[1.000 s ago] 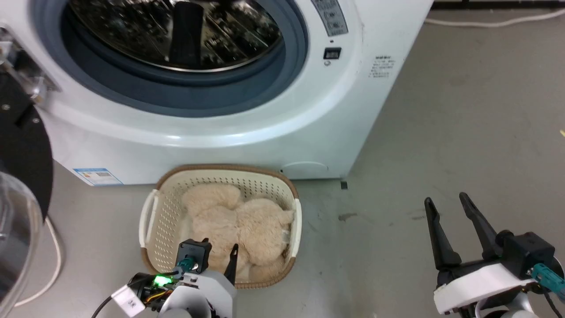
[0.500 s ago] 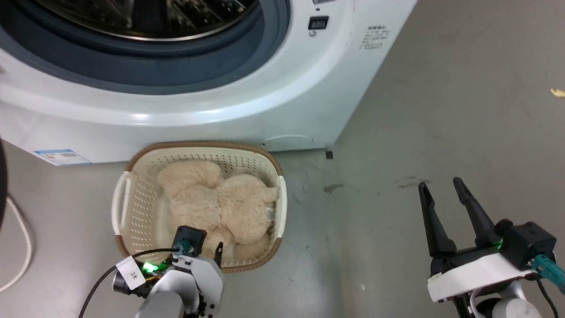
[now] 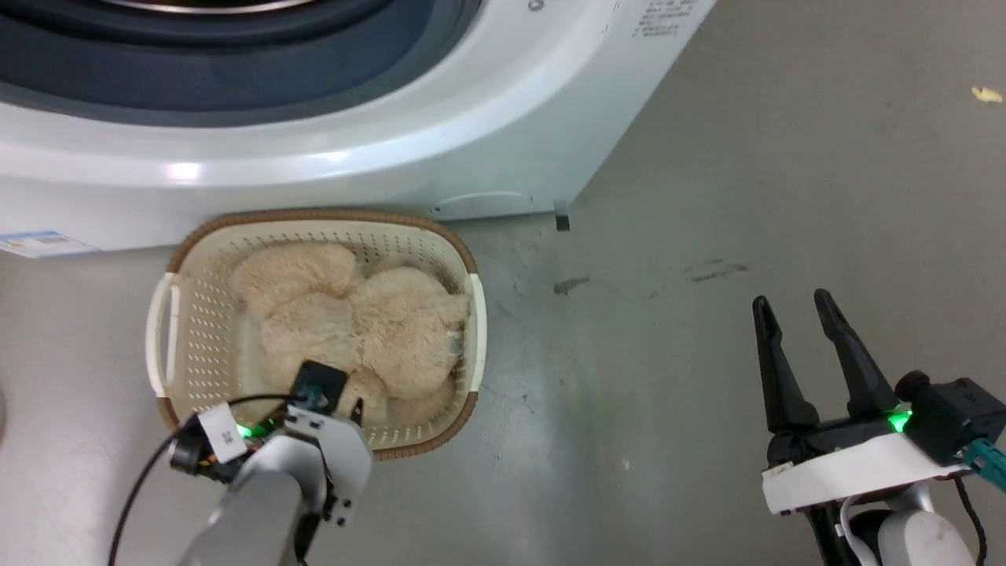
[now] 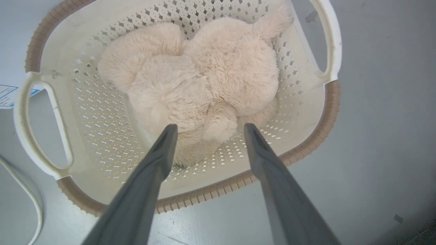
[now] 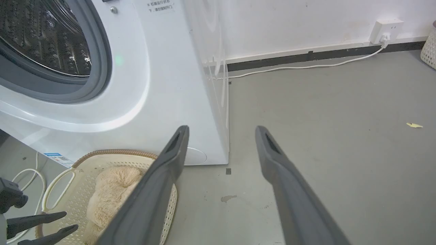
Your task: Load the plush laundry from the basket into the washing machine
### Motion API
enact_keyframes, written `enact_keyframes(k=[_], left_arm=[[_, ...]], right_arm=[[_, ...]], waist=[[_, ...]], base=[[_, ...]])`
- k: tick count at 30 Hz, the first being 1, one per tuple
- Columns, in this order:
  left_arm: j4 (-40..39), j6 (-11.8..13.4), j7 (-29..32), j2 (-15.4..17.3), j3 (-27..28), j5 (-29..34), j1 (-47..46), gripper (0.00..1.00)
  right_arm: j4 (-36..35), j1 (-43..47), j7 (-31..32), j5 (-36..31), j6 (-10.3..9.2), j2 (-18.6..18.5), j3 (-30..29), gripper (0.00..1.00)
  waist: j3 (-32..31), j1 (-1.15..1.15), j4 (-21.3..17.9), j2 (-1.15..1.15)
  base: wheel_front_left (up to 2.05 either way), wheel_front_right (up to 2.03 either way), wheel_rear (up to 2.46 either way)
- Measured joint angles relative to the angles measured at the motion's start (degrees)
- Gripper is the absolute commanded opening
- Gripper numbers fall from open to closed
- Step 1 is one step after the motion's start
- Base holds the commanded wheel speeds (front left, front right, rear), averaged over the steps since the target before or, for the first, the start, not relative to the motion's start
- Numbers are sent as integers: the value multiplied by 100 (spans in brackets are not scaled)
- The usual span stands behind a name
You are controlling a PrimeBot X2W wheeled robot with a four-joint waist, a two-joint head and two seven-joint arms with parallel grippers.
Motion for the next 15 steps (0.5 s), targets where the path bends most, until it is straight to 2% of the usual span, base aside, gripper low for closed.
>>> enact_keyframes(k=[3,7,15], left_arm=[[158,60,-36,115,-40,-25,-204,100],[311,282,-266,253,112,-308,-461,100],[784,181,-223,464,-196,-312,-866,100]], right_arm=[[0,-43,-47,121,0,0,-3,100],[0,-107,-94,235,0,0,10,100],[-24,-235,-193,396,0,0,85,100]], waist=[[150,0,-40,0],[349,0,-110,0],[753,0,-227,0]], base=[[0,0,0],[0,0,0],[0,0,0]])
